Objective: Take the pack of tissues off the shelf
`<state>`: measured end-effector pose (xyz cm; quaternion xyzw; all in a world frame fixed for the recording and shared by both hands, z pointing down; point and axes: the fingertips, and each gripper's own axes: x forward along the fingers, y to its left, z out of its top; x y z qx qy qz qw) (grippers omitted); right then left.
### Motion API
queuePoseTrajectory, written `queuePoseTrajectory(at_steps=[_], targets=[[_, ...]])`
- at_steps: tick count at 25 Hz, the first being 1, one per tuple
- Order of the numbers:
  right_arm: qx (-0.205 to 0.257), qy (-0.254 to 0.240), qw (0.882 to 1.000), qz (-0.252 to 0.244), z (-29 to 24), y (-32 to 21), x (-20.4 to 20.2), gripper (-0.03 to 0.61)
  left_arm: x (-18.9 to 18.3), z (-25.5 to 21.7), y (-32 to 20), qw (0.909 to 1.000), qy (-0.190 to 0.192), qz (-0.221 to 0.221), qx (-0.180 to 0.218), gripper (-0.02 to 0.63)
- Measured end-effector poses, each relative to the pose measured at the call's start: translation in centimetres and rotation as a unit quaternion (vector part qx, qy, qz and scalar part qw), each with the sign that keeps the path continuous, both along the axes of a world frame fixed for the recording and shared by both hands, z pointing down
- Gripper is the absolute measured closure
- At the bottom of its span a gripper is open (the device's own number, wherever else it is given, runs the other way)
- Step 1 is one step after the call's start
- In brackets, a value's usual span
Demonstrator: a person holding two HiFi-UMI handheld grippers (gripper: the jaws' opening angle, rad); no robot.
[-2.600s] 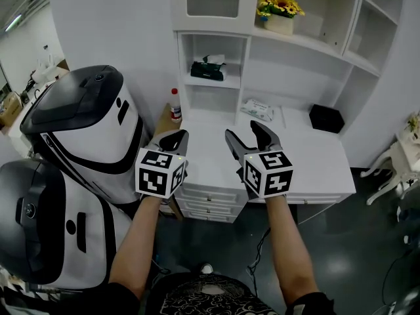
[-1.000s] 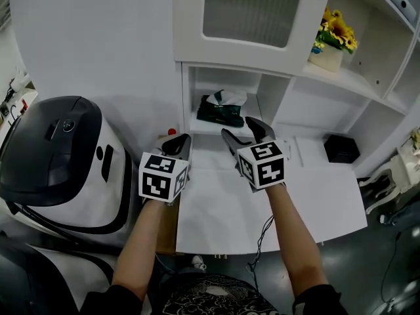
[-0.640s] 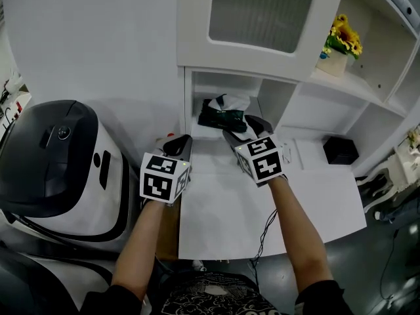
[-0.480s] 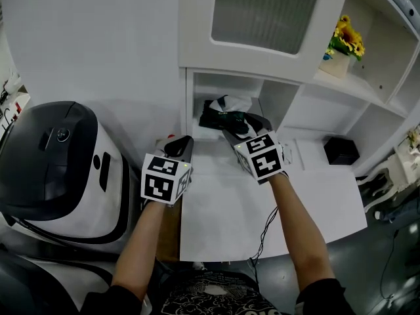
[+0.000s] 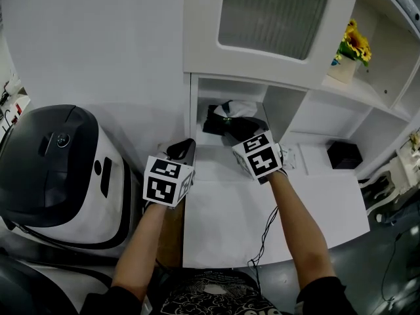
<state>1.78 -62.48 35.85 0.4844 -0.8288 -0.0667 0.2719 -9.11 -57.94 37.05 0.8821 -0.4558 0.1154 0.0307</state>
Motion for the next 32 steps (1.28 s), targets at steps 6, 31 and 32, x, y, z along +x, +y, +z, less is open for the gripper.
queuePoseTrajectory(at_steps=[6,31,32], targets=[[-0.004,0.001,1.0,0.003,0.4,-0.6,0.1,0.433,-0.3,-0.2,-0.7,1.0,0.002,-0.003,0.003,0.604],[0.036,-0.019,0.999,0.002,-0.7,0.7,0.4,0.569,-0.7,-0.6,0.6,0.9999,-0.004,-0.015,0.001,0.604],[0.039,-0.022,0.999,0.004,-0.9,0.8,0.5,0.569,-0.7,-0.7,0.8,0.9999,-0.004,-0.016,0.001,0.604]])
